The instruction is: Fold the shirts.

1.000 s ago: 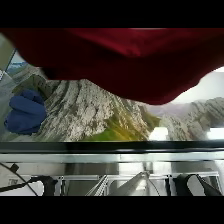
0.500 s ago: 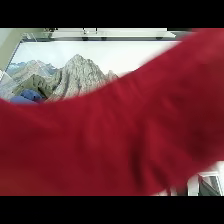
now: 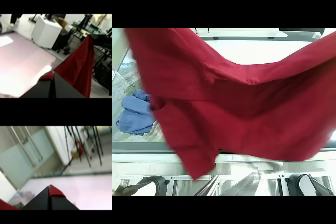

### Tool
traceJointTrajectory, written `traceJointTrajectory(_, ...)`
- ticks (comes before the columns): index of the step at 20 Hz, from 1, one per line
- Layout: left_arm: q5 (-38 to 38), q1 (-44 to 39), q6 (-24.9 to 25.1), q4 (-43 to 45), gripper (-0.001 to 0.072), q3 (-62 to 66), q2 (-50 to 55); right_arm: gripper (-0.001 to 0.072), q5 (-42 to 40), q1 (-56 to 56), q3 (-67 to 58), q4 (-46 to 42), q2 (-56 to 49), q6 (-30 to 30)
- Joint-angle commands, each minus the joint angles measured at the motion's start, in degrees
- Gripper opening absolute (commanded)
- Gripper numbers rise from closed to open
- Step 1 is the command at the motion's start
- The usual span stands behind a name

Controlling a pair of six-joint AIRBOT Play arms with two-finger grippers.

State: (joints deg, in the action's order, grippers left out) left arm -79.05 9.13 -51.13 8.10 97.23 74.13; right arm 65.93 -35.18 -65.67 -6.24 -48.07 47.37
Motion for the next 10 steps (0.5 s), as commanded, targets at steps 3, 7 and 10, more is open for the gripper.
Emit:
traceJointTrajectory(3,4.7,-0.9,-3.4,13.3,0.0021,0.1,20.2,0.0015,-5.7,7.2,7.0,-8.1,-23.4,0.4)
traceJointTrajectory(7,8.6,1.7,-3.3,11.6,0.0018,0.1,32.2,0.0015,-7.0,7.4,5.4,2.5,-44.8,-7.3)
traceJointTrajectory(10,10.1,2.2,-3.1,10.8,0.0017,3.2,38.8,0.0015,-4.3,7.5,-1.1,8.6,-57.4,-9.0)
